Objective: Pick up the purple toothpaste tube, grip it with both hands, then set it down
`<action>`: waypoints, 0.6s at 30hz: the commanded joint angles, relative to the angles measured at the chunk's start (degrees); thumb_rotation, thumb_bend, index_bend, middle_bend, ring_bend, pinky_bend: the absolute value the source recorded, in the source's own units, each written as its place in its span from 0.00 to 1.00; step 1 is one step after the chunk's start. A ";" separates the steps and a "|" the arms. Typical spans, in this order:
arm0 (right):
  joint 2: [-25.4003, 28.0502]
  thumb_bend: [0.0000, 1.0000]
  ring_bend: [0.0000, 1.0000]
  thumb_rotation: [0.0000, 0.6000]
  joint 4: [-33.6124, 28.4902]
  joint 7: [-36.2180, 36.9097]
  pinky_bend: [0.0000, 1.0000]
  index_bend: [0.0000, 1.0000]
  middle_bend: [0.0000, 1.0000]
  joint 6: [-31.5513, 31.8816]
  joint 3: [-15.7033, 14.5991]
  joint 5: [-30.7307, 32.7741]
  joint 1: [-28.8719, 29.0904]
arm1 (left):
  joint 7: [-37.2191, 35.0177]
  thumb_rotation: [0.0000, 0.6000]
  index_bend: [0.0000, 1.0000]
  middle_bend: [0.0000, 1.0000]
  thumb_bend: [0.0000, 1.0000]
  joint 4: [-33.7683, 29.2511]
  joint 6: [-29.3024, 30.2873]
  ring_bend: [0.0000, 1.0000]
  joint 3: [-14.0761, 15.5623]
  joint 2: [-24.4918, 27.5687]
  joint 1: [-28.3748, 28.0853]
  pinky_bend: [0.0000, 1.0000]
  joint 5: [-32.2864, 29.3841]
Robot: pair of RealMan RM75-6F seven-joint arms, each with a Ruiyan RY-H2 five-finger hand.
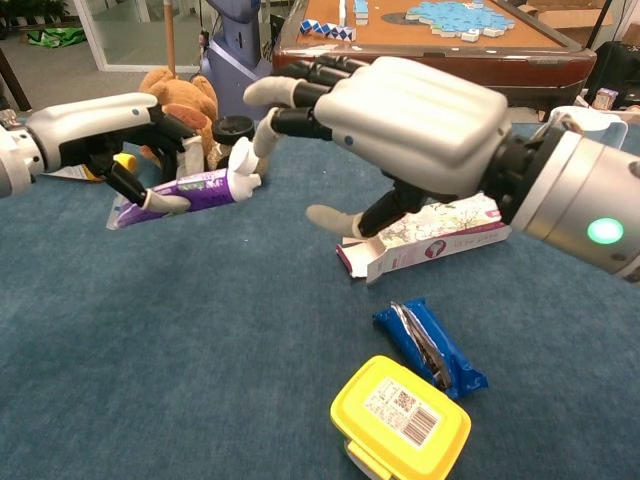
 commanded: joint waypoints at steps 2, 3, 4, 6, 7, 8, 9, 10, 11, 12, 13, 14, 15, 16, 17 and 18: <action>-2.50 0.44 0.00 0.91 2.40 -0.99 0.00 0.26 0.08 -0.07 0.06 0.34 1.45 | 0.26 1.00 0.55 0.65 0.40 -0.19 0.02 0.54 0.09 0.10 -0.07 0.35 -0.07; -3.04 0.44 0.00 0.91 2.87 -1.20 0.00 0.26 0.08 -0.08 0.07 0.56 1.72 | 0.29 1.00 0.55 0.65 0.40 -0.26 0.01 0.54 0.16 0.15 -0.06 0.35 -0.10; -3.45 0.44 0.00 0.91 3.22 -1.46 0.00 0.26 0.08 -0.05 0.11 0.70 1.91 | 0.35 1.00 0.55 0.65 0.40 -0.26 0.07 0.54 0.20 0.19 -0.03 0.35 -0.11; -4.23 0.44 0.00 0.91 3.94 -1.97 0.00 0.26 0.08 -0.05 0.07 1.05 2.29 | 0.46 1.00 0.55 0.65 0.40 -0.17 0.33 0.54 0.22 0.12 0.08 0.35 -0.23; -4.52 0.44 0.00 0.91 4.19 -2.01 0.00 0.26 0.08 -0.01 0.04 1.15 2.46 | 0.43 1.00 0.55 0.65 0.40 -0.16 0.40 0.54 0.24 0.09 0.13 0.35 -0.27; -4.77 0.44 0.00 0.91 4.42 -1.98 0.00 0.26 0.08 0.01 0.01 1.28 2.62 | 0.40 1.00 0.55 0.65 0.40 -0.16 0.47 0.54 0.28 0.07 0.15 0.35 -0.25; -5.01 0.44 0.00 0.91 4.62 -1.99 0.00 0.26 0.08 0.07 0.04 1.44 2.76 | 0.44 1.00 0.55 0.65 0.40 -0.15 0.49 0.54 0.36 0.08 0.15 0.35 -0.17; -5.29 0.44 0.00 0.91 4.93 -2.19 0.00 0.26 0.08 0.24 0.12 1.56 2.96 | 0.59 1.00 0.55 0.65 0.40 -0.09 0.55 0.54 0.50 0.11 0.13 0.35 0.02; -5.47 0.44 0.00 0.91 5.14 -2.32 0.00 0.26 0.08 0.34 0.20 1.66 3.11 | 0.72 1.00 0.55 0.65 0.40 -0.05 0.60 0.54 0.59 0.12 0.12 0.35 0.17; -5.63 0.44 0.00 0.91 5.30 -2.45 0.00 0.26 0.08 0.45 0.29 1.78 3.24 | 0.84 1.00 0.55 0.65 0.40 -0.03 0.66 0.54 0.68 0.15 0.11 0.35 0.31; -5.82 0.44 0.00 0.91 5.45 -2.53 0.00 0.26 0.08 0.65 0.43 1.90 3.44 | 0.93 1.00 0.55 0.65 0.40 -0.02 0.79 0.54 0.76 0.17 0.13 0.35 0.43; -5.93 0.44 0.00 0.91 5.49 -2.53 0.00 0.26 0.08 0.75 0.51 2.07 3.56 | 0.95 1.00 0.55 0.65 0.40 -0.05 0.86 0.54 0.82 0.18 0.14 0.35 0.50; -6.06 0.44 0.00 0.91 5.53 -2.67 0.00 0.26 0.08 0.88 0.62 2.30 3.68 | 0.93 1.00 0.55 0.65 0.40 -0.08 0.91 0.54 0.90 0.21 0.17 0.35 0.56; -6.13 0.44 0.00 0.91 5.56 -2.79 0.00 0.26 0.08 0.95 0.68 2.39 3.75 | 0.91 1.00 0.55 0.65 0.40 -0.09 0.95 0.54 0.93 0.23 0.18 0.35 0.60; -6.22 0.44 0.00 0.91 5.61 -3.05 0.00 0.26 0.08 1.00 0.78 2.64 3.89 | 0.86 1.00 0.55 0.65 0.40 -0.09 1.01 0.54 0.97 0.22 0.18 0.35 0.65; -6.29 0.44 0.00 0.91 5.62 -3.18 0.00 0.26 0.08 0.94 0.82 2.88 4.00 | 0.79 1.00 0.55 0.65 0.40 -0.08 1.02 0.54 1.00 0.23 0.17 0.35 0.67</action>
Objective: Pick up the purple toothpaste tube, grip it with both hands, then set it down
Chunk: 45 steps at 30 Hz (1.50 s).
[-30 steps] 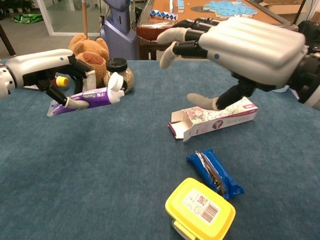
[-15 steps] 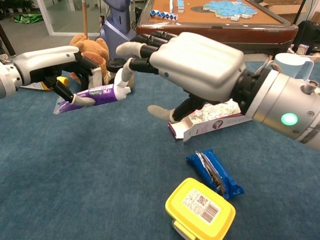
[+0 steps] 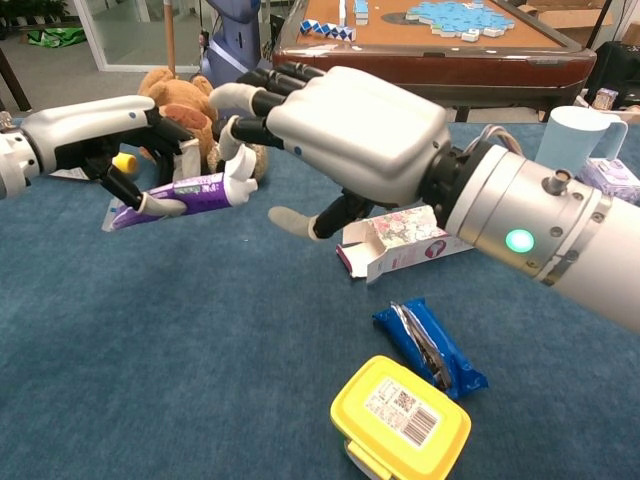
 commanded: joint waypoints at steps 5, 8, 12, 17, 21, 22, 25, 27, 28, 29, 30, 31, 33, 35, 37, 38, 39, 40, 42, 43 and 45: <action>-0.68 0.44 0.00 0.91 0.43 -0.69 0.00 0.26 0.08 -0.81 0.28 2.12 0.88 | -0.27 1.00 0.55 0.65 0.40 0.07 0.20 0.54 0.10 -0.02 -0.06 0.35 0.17; -1.07 0.44 0.00 0.91 0.96 -0.92 0.00 0.26 0.08 -1.36 0.47 3.22 1.37 | -0.26 1.00 0.55 0.65 0.40 0.08 0.18 0.54 0.21 -0.05 -0.11 0.35 0.22; -1.35 0.44 0.00 0.91 1.76 -1.42 0.00 0.26 0.08 -1.12 0.61 4.14 1.61 | -0.35 1.00 0.55 0.65 0.40 -0.05 0.41 0.54 0.42 0.05 -0.03 0.35 0.48; -1.20 0.44 0.00 0.91 2.60 -0.48 0.00 0.26 0.08 -0.58 0.24 5.28 1.39 | -1.00 1.00 0.55 0.65 0.40 -0.04 0.77 0.54 0.43 0.33 0.14 0.35 0.51; -1.20 0.44 0.00 0.91 3.21 1.01 0.00 0.26 0.08 0.13 -0.26 5.55 1.25 | -1.53 1.00 0.55 0.65 0.40 -0.17 1.02 0.54 0.32 0.57 0.22 0.35 0.45; -1.19 0.44 0.00 0.91 3.35 1.32 0.00 0.26 0.08 0.28 -0.37 5.60 1.21 | -1.74 1.00 0.55 0.65 0.41 -0.28 1.01 0.54 0.28 0.65 0.24 0.35 0.38; -1.11 0.44 0.00 0.91 3.79 2.25 0.00 0.26 0.08 0.86 -0.59 5.77 1.07 | -2.36 1.00 0.55 0.65 0.41 -0.48 1.12 0.54 0.21 0.97 0.34 0.35 0.28; -1.07 0.44 0.00 0.91 4.06 2.80 0.00 0.26 0.08 0.99 -0.66 6.04 1.04 | -2.48 1.00 0.55 0.66 0.41 -0.48 1.28 0.54 0.22 1.11 0.41 0.35 0.34; -1.08 0.44 0.00 0.91 4.23 3.08 0.00 0.26 0.08 0.99 -0.70 6.16 1.07 | -2.55 1.00 0.55 0.66 0.41 -0.51 1.37 0.54 0.21 1.18 0.46 0.35 0.35; -1.11 0.44 0.00 0.91 4.41 3.52 0.00 0.26 0.08 0.97 -0.76 6.38 1.09 | -2.67 1.00 0.55 0.66 0.41 -0.56 1.46 0.54 0.19 1.25 0.51 0.35 0.33; -1.19 0.44 0.00 0.91 4.63 3.86 0.00 0.26 0.08 1.02 -0.83 6.46 1.12 | -2.78 1.00 0.55 0.66 0.41 -0.61 1.49 0.54 0.14 1.34 0.53 0.35 0.28; -1.29 0.44 0.00 0.91 4.85 4.04 0.00 0.26 0.08 1.10 -0.89 6.48 1.15 | -2.90 1.00 0.55 0.66 0.41 -0.69 1.53 0.54 0.09 1.41 0.55 0.35 0.24; -1.48 0.44 0.00 0.91 5.18 4.55 0.00 0.26 0.08 1.28 -1.03 6.53 1.18 | -3.17 1.00 0.55 0.66 0.41 -0.87 1.59 0.54 0.02 1.57 0.59 0.35 0.17; -1.72 0.44 0.00 0.91 5.55 5.25 0.00 0.26 0.08 1.48 -1.16 6.53 1.26 | -3.69 1.00 0.55 0.66 0.41 -1.03 1.74 0.54 -0.07 1.71 0.64 0.35 0.19; -1.96 0.44 0.00 0.91 5.86 5.91 0.00 0.26 0.08 1.53 -1.28 6.61 1.38 | -4.54 1.00 0.55 0.66 0.41 -1.33 1.80 0.54 -0.18 1.87 0.71 0.35 0.10; -2.04 0.44 0.00 0.91 5.99 6.21 0.00 0.26 0.08 1.56 -1.32 6.61 1.44 | -4.96 1.00 0.55 0.66 0.41 -1.46 1.85 0.54 -0.24 1.91 0.75 0.35 0.06; -2.13 0.44 0.00 0.91 6.10 6.55 0.00 0.26 0.08 1.62 -1.38 6.56 1.50 | -5.32 1.00 0.55 0.66 0.41 -1.55 1.90 0.54 -0.28 1.94 0.78 0.35 0.06; -2.20 0.44 0.00 0.91 6.17 6.95 0.00 0.26 0.08 1.75 -1.46 6.50 1.53 | -5.71 1.00 0.55 0.66 0.41 -1.64 2.01 0.54 -0.28 1.99 0.83 0.35 0.14; -2.13 0.44 0.00 0.91 5.92 8.15 0.00 0.26 0.08 2.09 -1.62 6.39 1.47 | -6.33 1.00 0.55 0.66 0.41 -1.73 2.20 0.54 -0.26 2.04 0.90 0.35 0.35; -1.87 0.44 0.00 0.91 5.50 9.38 0.00 0.26 0.08 2.40 -1.77 6.26 1.35 | -7.00 1.00 0.55 0.66 0.41 -1.80 2.47 0.54 -0.23 2.04 1.02 0.35 0.53; -1.16 0.44 0.00 0.91 4.73 11.33 0.00 0.26 0.08 3.10 -1.97 5.89 1.09 | -8.35 1.00 0.55 0.66 0.41 -1.88 2.95 0.54 -0.08 2.06 1.30 0.35 0.90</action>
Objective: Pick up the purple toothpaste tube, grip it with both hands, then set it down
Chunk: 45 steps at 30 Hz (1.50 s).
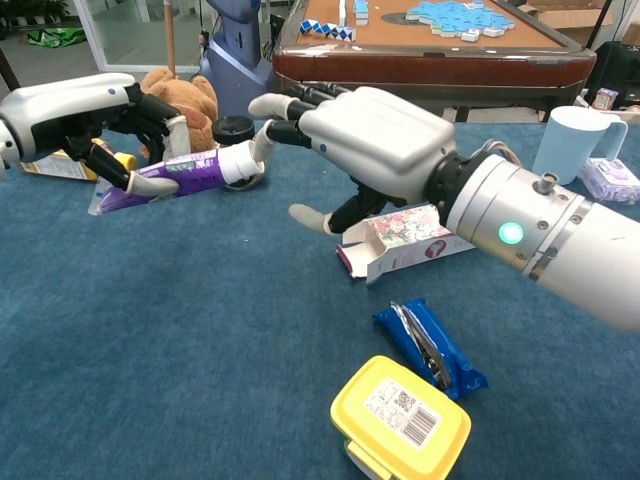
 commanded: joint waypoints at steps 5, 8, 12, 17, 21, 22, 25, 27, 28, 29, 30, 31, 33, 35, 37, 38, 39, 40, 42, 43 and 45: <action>4.55 0.41 0.00 0.91 -4.95 8.80 0.00 0.25 0.08 3.24 -0.82 -1.72 -1.38 | -5.22 1.00 0.55 0.66 0.41 -0.38 2.44 0.54 0.98 0.58 1.46 0.35 2.05; 7.09 0.33 0.00 0.91 -7.75 11.73 0.00 0.20 0.08 3.97 -0.70 -1.86 -1.85 | -6.77 1.00 0.55 0.66 0.41 -0.53 3.34 0.54 1.50 0.66 2.02 0.35 2.82; 10.05 0.21 0.00 0.91 -11.46 15.70 0.00 0.11 0.07 3.44 -0.20 -0.65 -2.10 | -9.21 1.00 0.55 0.66 0.42 -0.89 4.19 0.54 2.20 0.35 2.60 0.35 3.71; 11.52 0.08 0.00 0.91 -14.20 21.69 0.00 0.00 0.01 1.69 0.71 1.57 -1.64 | -10.10 1.00 0.55 0.66 0.42 -1.58 5.17 0.54 2.51 -0.18 2.87 0.35 4.62; 11.63 0.00 0.00 0.91 -15.36 25.68 0.00 0.00 0.00 -0.76 1.62 3.47 -0.45 | -10.17 1.00 0.55 0.66 0.42 -2.56 5.65 0.54 2.50 -0.65 2.79 0.36 5.15; 11.50 0.00 0.00 0.90 -15.49 26.71 0.00 0.00 0.00 -1.15 1.94 3.89 -0.18 | -10.01 1.00 0.55 0.66 0.42 -2.68 5.78 0.55 2.46 -0.77 2.76 0.36 5.25; 10.95 0.00 0.00 0.83 -15.46 30.13 0.00 0.00 0.00 -2.23 2.84 4.78 0.72 | -9.21 1.00 0.55 0.66 0.42 -2.90 5.97 0.54 2.37 -1.21 2.61 0.36 5.48; 10.33 0.00 0.00 0.78 -15.09 32.89 0.00 0.00 0.00 -3.00 3.42 5.27 1.45 | -8.66 1.00 0.55 0.66 0.42 -2.91 5.78 0.54 2.24 -1.59 2.36 0.36 5.45; 10.05 0.00 0.00 0.76 -14.84 33.77 0.00 0.00 0.00 -3.22 3.61 5.37 1.72 | -8.56 1.00 0.55 0.66 0.42 -2.89 5.70 0.55 2.15 -1.77 2.27 0.36 5.35; 9.82 0.00 0.00 0.73 -14.56 34.57 0.00 0.00 0.00 -3.53 3.81 5.50 2.04 | -8.54 1.00 0.55 0.66 0.42 -2.88 5.59 0.55 2.07 -1.95 2.18 0.36 5.22; 9.51 0.00 0.00 0.70 -14.33 35.50 0.00 0.00 0.00 -3.72 4.05 5.69 2.30 | -8.53 1.00 0.55 0.66 0.42 -2.87 5.49 0.55 1.98 -2.11 2.09 0.36 5.10; 9.10 0.00 0.00 0.68 -13.91 36.56 0.00 0.00 0.00 -3.93 4.35 5.77 2.69 | -8.45 1.00 0.55 0.66 0.42 -2.84 5.41 0.54 1.83 -2.32 1.96 0.36 4.97; 8.25 0.00 0.00 0.66 -13.19 38.24 0.00 0.00 0.00 -3.73 4.78 5.69 3.10 | -8.42 1.00 0.55 0.66 0.42 -2.77 5.44 0.55 1.54 -2.64 1.79 0.36 4.81; 7.39 0.00 0.00 0.65 -12.26 40.13 0.00 0.00 0.00 -3.64 5.02 5.53 3.55 | -8.46 1.00 0.56 0.66 0.42 -2.74 5.54 0.55 1.13 -2.94 1.63 0.36 4.55; 6.59 0.00 0.00 0.64 -11.17 41.51 0.00 0.00 0.00 -3.62 5.12 5.40 3.96 | -8.38 1.00 0.56 0.66 0.42 -2.69 5.55 0.55 0.79 -3.08 1.45 0.36 4.33; 6.26 0.00 0.00 0.64 -10.70 41.92 0.00 0.00 0.00 -3.63 5.14 5.36 4.13 | -8.26 1.00 0.55 0.66 0.42 -2.65 5.51 0.55 0.69 -3.11 1.38 0.36 4.26; 5.82 0.00 0.00 0.64 -10.06 42.42 0.00 0.00 0.00 -3.61 5.20 5.32 4.37 | -8.13 1.00 0.55 0.66 0.42 -2.62 5.44 0.55 0.61 -3.14 1.29 0.36 4.18; 5.54 0.00 0.00 0.64 -9.62 42.85 0.00 0.00 0.00 -3.67 5.24 5.27 4.57 | -8.06 1.00 0.55 0.66 0.42 -2.61 5.39 0.55 0.58 -3.17 1.24 0.36 4.14; 4.84 0.00 0.00 0.64 -8.97 44.37 0.00 0.00 0.00 -3.58 5.27 5.19 4.83 | -8.02 1.00 0.55 0.66 0.42 -2.64 5.31 0.55 0.50 -3.25 1.15 0.36 4.02; 4.35 0.00 0.00 0.64 -8.55 45.43 0.00 0.00 0.00 -3.45 5.19 5.02 4.97 | -8.01 1.00 0.55 0.66 0.42 -2.63 5.28 0.55 0.43 -3.33 1.10 0.36 3.93; 3.48 0.00 0.00 0.63 -7.70 46.69 0.00 0.00 0.00 -3.18 5.00 4.76 5.15 | -7.96 1.00 0.56 0.66 0.42 -2.60 5.35 0.55 0.32 -3.47 1.05 0.36 3.86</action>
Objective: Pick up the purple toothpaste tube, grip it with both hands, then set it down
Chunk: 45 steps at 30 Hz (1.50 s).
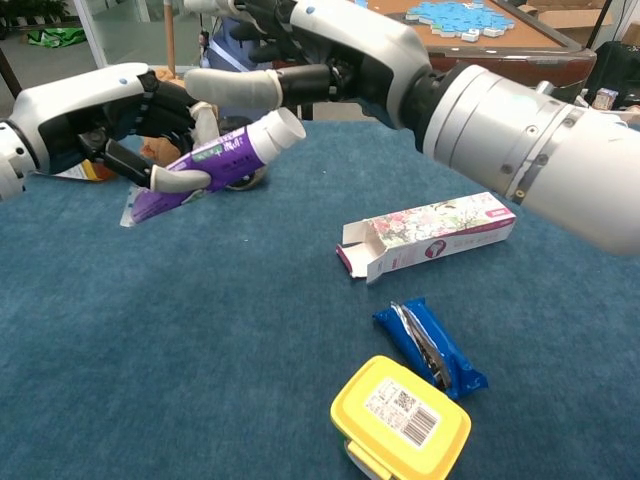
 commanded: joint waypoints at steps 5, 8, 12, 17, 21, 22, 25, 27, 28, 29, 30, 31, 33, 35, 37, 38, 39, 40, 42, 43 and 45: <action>-3.42 0.00 0.00 0.62 3.43 4.92 0.00 0.00 0.00 0.45 -0.54 -0.73 1.09 | 0.15 1.00 0.56 0.66 0.42 0.10 0.16 0.54 -0.34 -0.32 -0.23 0.36 -0.14; -4.44 0.00 0.00 0.59 4.55 6.31 0.00 0.00 0.00 0.71 -0.65 -0.97 1.40 | -0.05 1.00 0.55 0.67 0.42 0.04 0.28 0.54 -0.50 -0.29 -0.29 0.36 -0.18; -5.30 0.00 0.00 0.53 5.85 8.39 0.00 0.00 0.00 1.21 -0.88 -1.60 1.72 | -0.36 1.00 0.56 0.67 0.42 -0.06 0.46 0.55 -0.65 -0.20 -0.32 0.36 -0.21; -6.07 0.00 0.00 0.50 7.31 9.93 0.00 0.00 0.00 1.41 -1.11 -2.01 2.16 | -0.39 1.00 0.56 0.67 0.42 -0.12 0.59 0.55 -0.69 -0.13 -0.39 0.36 -0.14; -6.57 0.00 0.00 0.49 8.38 10.92 0.00 0.00 0.00 1.77 -1.00 -2.17 2.45 | -0.44 1.00 0.56 0.67 0.43 -0.07 0.56 0.55 -0.75 -0.19 -0.45 0.36 -0.27; -6.71 0.00 0.00 0.49 8.66 11.09 0.00 0.00 0.00 1.91 -0.97 -2.25 2.52 | -0.45 1.00 0.56 0.67 0.43 -0.06 0.53 0.55 -0.76 -0.22 -0.46 0.36 -0.32; -7.21 0.00 0.00 0.49 9.48 11.62 0.00 0.00 0.00 2.62 -0.87 -2.48 2.62 | -0.53 1.00 0.56 0.67 0.43 -0.04 0.40 0.55 -0.86 -0.35 -0.59 0.36 -0.46; -7.66 0.00 0.00 0.49 9.97 12.18 0.00 0.00 0.00 3.18 -0.89 -2.70 2.66 | -0.67 1.00 0.56 0.67 0.43 -0.03 0.27 0.54 -0.97 -0.45 -0.69 0.36 -0.65; -7.87 0.00 0.00 0.49 10.28 12.27 0.00 0.00 0.00 3.46 -0.90 -2.87 2.70 | -0.81 1.00 0.56 0.67 0.43 -0.07 0.19 0.54 -1.05 -0.48 -0.73 0.36 -0.78; -8.25 0.00 0.00 0.49 10.70 12.51 0.00 0.00 0.00 3.96 -0.85 -3.04 2.71 | -0.99 1.00 0.56 0.67 0.43 -0.12 0.08 0.55 -1.16 -0.49 -0.79 0.36 -0.93; -8.46 0.00 0.00 0.49 10.93 12.85 0.00 0.00 0.00 4.20 -0.84 -3.15 2.75 | -1.11 1.00 0.56 0.67 0.43 -0.15 0.05 0.54 -1.27 -0.50 -0.84 0.36 -1.04; -8.75 0.00 0.00 0.49 11.24 13.49 0.00 0.00 0.00 4.63 -0.82 -3.39 2.80 | -1.22 1.00 0.56 0.67 0.43 -0.15 0.05 0.54 -1.42 -0.56 -0.89 0.36 -1.17; -9.34 0.00 0.00 0.49 12.06 14.36 0.00 0.00 0.00 5.37 -0.82 -3.81 2.92 | -1.33 1.00 0.56 0.67 0.43 -0.17 -0.01 0.55 -1.57 -0.62 -0.98 0.36 -1.30; -9.69 0.00 0.00 0.49 12.48 15.07 0.00 0.00 0.00 5.81 -0.87 -4.10 3.01 | -1.38 1.00 0.56 0.67 0.43 -0.18 -0.07 0.55 -1.64 -0.63 -1.05 0.36 -1.36; -10.07 0.00 0.00 0.49 13.04 15.83 0.00 0.00 0.00 6.36 -1.00 -4.57 3.15 | -1.70 1.00 0.56 0.67 0.43 -0.34 -0.21 0.55 -1.74 -0.56 -1.12 0.36 -1.52; -10.20 0.00 0.00 0.49 13.24 16.12 0.00 0.00 0.00 6.55 -1.08 -4.73 3.20 | -1.76 1.00 0.56 0.67 0.42 -0.40 -0.26 0.55 -1.78 -0.49 -1.14 0.36 -1.56; -10.31 0.00 0.00 0.49 13.40 16.44 0.00 0.00 0.00 6.76 -1.20 -4.95 3.26 | -1.81 1.00 0.56 0.67 0.43 -0.44 -0.28 0.55 -1.82 -0.44 -1.17 0.36 -1.58; -10.39 0.00 0.00 0.49 13.48 16.76 0.00 0.00 0.00 6.99 -1.25 -5.12 3.29 | -1.85 1.00 0.56 0.67 0.43 -0.47 -0.29 0.55 -1.85 -0.41 -1.19 0.36 -1.59; -10.47 0.00 0.00 0.49 13.67 17.08 0.00 0.00 0.00 7.25 -1.34 -5.37 3.41 | -2.00 1.00 0.56 0.67 0.43 -0.54 -0.40 0.55 -1.92 -0.36 -1.26 0.36 -1.67; -10.56 0.00 0.00 0.49 13.71 17.48 0.00 0.00 0.00 7.48 -1.36 -5.54 3.49 | -2.10 1.00 0.56 0.67 0.43 -0.59 -0.46 0.55 -1.97 -0.32 -1.30 0.36 -1.71; -10.60 0.00 0.00 0.49 13.87 17.63 0.00 0.00 0.00 7.52 -1.42 -5.73 3.70 | -2.17 1.00 0.56 0.67 0.43 -0.62 -0.51 0.54 -2.04 -0.29 -1.38 0.36 -1.74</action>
